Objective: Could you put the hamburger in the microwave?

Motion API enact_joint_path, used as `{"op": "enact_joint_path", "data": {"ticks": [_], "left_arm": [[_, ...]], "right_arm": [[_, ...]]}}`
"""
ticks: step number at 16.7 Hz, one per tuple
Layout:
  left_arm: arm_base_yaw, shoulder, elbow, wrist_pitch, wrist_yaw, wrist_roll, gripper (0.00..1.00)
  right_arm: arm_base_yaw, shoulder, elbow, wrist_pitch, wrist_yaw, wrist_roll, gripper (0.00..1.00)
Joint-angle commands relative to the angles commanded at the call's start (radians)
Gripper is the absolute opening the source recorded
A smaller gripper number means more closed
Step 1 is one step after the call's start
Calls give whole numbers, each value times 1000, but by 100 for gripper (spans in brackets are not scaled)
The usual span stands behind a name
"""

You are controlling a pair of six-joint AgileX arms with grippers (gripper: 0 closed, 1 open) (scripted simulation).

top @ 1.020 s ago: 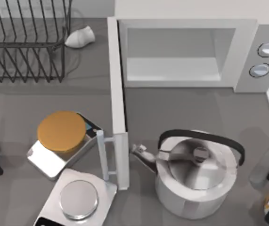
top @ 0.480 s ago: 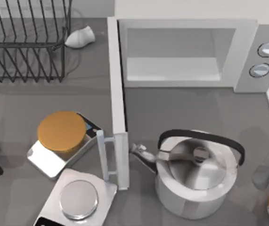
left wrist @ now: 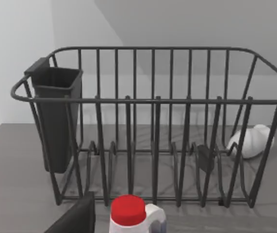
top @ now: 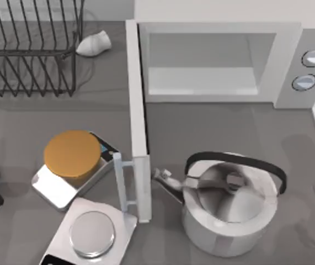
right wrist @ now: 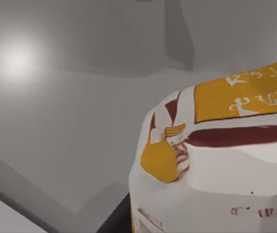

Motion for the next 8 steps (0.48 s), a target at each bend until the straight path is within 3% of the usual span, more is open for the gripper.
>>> {"op": "enact_joint_path", "data": {"ticks": [8], "left_arm": [[0,0,0,0,0,0,100]], "right_arm": [[44,-46,112,-129,-22,-6,0]]}}
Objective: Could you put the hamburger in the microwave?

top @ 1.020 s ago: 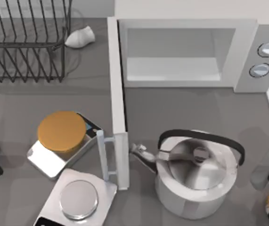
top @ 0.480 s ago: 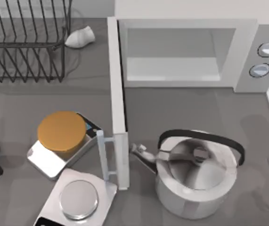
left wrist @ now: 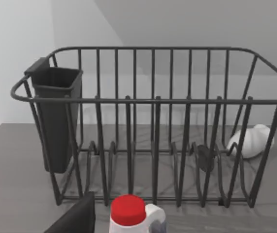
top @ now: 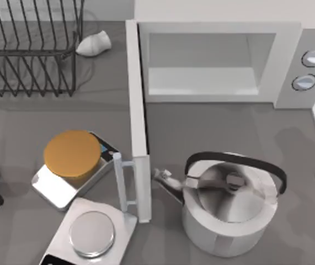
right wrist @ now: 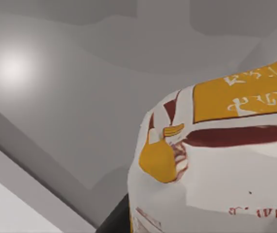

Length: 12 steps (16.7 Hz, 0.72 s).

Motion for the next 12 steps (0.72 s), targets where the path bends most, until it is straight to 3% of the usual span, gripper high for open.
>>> {"op": "enact_joint_path", "data": {"ticks": [5,8,12], "left_arm": [[0,0,0,0,0,0,100],[0,0,0,0,0,0,100],[0,0,0,0,0,0,100]], "right_arm": [[-6,19,23,35,30,18,0],[4,86,102,163,130,74,0],[61,249,230,476,310,195,0]]}}
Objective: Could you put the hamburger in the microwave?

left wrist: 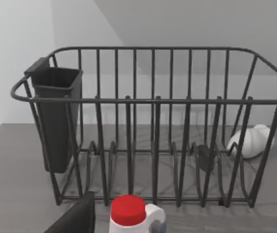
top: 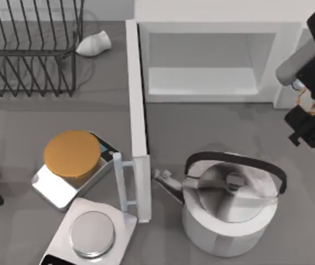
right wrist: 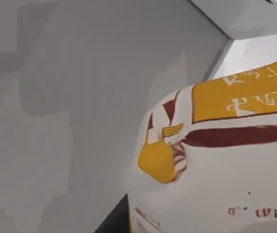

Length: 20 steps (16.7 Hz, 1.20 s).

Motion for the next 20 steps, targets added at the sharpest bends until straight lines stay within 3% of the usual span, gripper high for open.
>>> {"op": "enact_joint_path", "data": {"ticks": [5,11,15,20], "left_arm": [[0,0,0,0,0,0,100],[0,0,0,0,0,0,100],[0,0,0,0,0,0,100],[0,0,0,0,0,0,100]], "right_arm": [[112,281,127,523,182,204,0],[202,598,197,1052,290,466,0],[230,726,205,1243,267,586,0],[238,753,203,1278,249,612,0]]}}
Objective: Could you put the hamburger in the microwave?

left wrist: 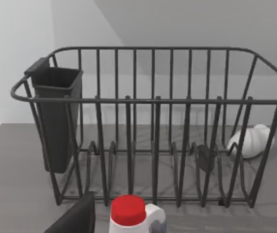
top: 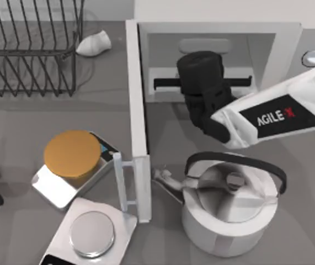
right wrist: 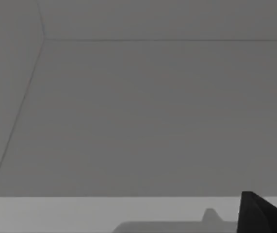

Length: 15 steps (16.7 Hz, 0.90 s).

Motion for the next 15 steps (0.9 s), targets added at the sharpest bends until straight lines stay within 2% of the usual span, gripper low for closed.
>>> {"op": "enact_joint_path", "data": {"ticks": [6,15], "left_arm": [[0,0,0,0,0,0,100],[0,0,0,0,0,0,100]], "right_arm": [[-4,32,52,-28,-9,-8,0],[-74,326,607,-227,-82,-46,0]]}}
